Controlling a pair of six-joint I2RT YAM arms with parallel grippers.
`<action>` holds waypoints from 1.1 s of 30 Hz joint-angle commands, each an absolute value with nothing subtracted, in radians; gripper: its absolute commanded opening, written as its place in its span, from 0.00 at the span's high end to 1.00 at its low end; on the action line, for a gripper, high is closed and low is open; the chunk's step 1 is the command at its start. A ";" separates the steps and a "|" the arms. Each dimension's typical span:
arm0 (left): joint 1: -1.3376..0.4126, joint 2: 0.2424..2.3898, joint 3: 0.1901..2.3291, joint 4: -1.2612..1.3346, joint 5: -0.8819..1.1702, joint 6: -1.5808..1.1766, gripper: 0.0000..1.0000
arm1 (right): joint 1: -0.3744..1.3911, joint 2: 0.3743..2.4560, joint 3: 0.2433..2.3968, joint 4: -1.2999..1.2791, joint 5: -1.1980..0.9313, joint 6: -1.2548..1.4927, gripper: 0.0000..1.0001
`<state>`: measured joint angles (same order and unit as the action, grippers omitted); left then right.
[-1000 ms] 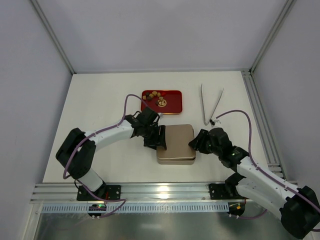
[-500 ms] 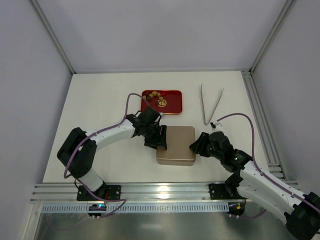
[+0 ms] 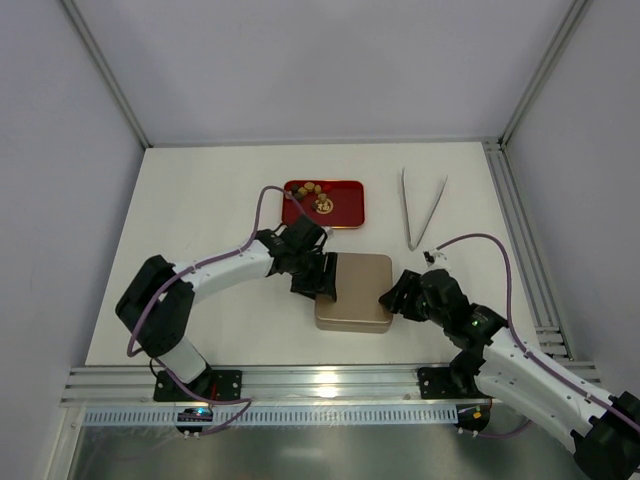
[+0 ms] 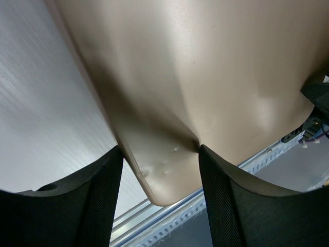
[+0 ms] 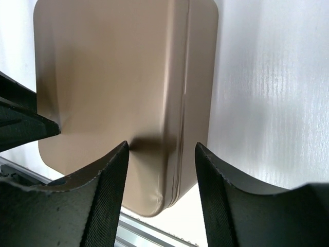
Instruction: Pack the chocolate
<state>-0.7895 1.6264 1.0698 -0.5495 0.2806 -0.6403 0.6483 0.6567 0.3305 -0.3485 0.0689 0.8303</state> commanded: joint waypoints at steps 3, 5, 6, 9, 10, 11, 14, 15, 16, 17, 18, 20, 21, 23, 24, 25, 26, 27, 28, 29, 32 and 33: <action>-0.813 1.660 1.098 -0.607 0.235 -0.594 0.41 | 0.655 0.652 0.324 -0.365 0.086 0.844 0.43; -0.821 1.669 1.106 -0.615 0.235 -0.589 0.40 | 0.657 0.660 0.322 -0.356 0.071 0.848 0.43; -0.828 1.670 1.109 -0.618 0.235 -0.588 0.40 | 0.657 0.670 0.321 -0.351 0.064 0.851 0.41; -0.831 1.680 1.114 -0.629 0.230 -0.586 0.40 | 0.666 0.681 0.318 -0.334 0.064 0.859 0.40; -0.831 1.684 1.111 -0.629 0.227 -0.587 0.40 | 0.664 0.683 0.316 -0.328 0.066 0.861 0.40; -0.831 1.686 1.109 -0.629 0.226 -0.586 0.40 | 0.666 0.684 0.314 -0.327 0.066 0.861 0.40; -0.831 1.701 1.104 -0.627 0.224 -0.592 0.40 | 0.667 0.704 0.314 -0.322 0.071 0.861 0.40; -0.833 1.704 1.103 -0.626 0.224 -0.592 0.40 | 0.667 0.709 0.314 -0.321 0.071 0.862 0.40; -0.831 1.704 1.100 -0.624 0.221 -0.595 0.40 | 0.667 0.722 0.313 -0.316 0.074 0.862 0.41; -0.831 1.707 1.097 -0.623 0.219 -0.598 0.40 | 0.666 0.727 0.311 -0.314 0.075 0.864 0.44; -0.830 1.709 1.089 -0.617 0.218 -0.601 0.39 | 0.669 0.735 0.310 -0.308 0.074 0.865 0.44; -0.830 1.704 1.080 -0.606 0.219 -0.610 0.37 | 0.667 0.762 0.310 -0.302 0.069 0.865 0.48; -0.830 1.704 1.065 -0.594 0.224 -0.614 0.37 | 0.666 0.771 0.310 -0.298 0.068 0.867 0.49; -0.831 1.700 1.049 -0.578 0.235 -0.626 0.36 | 0.666 0.799 0.310 -0.292 0.060 0.864 0.53; -0.830 1.698 1.037 -0.572 0.236 -0.630 0.35 | 0.666 0.808 0.311 -0.287 0.057 0.864 0.55; -0.830 1.695 1.031 -0.559 0.238 -0.638 0.34 | 0.666 0.816 0.313 -0.287 0.052 0.862 0.56; -0.830 1.684 1.017 -0.552 0.236 -0.643 0.34 | 0.666 0.827 0.314 -0.285 0.052 0.856 0.57; -0.828 1.680 1.014 -0.548 0.235 -0.644 0.33 | 0.666 0.827 0.322 -0.293 0.054 0.854 0.57; -0.827 1.674 1.012 -0.542 0.236 -0.647 0.32 | 0.666 0.827 0.328 -0.299 0.058 0.850 0.54; -0.824 1.669 1.008 -0.540 0.233 -0.649 0.32 | 0.666 0.822 0.334 -0.316 0.067 0.844 0.53; -0.795 1.638 1.002 -0.529 0.233 -0.652 0.28 | 0.654 0.813 0.371 -0.354 0.098 0.816 0.52; -0.781 1.634 0.999 -0.526 0.236 -0.655 0.28 | 0.650 0.816 0.377 -0.362 0.100 0.808 0.52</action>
<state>-0.8059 1.6356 1.0389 -0.5316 0.2909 -0.6579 0.6556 0.7979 0.3492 -0.2718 0.0917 0.8547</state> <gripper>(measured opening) 0.720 0.478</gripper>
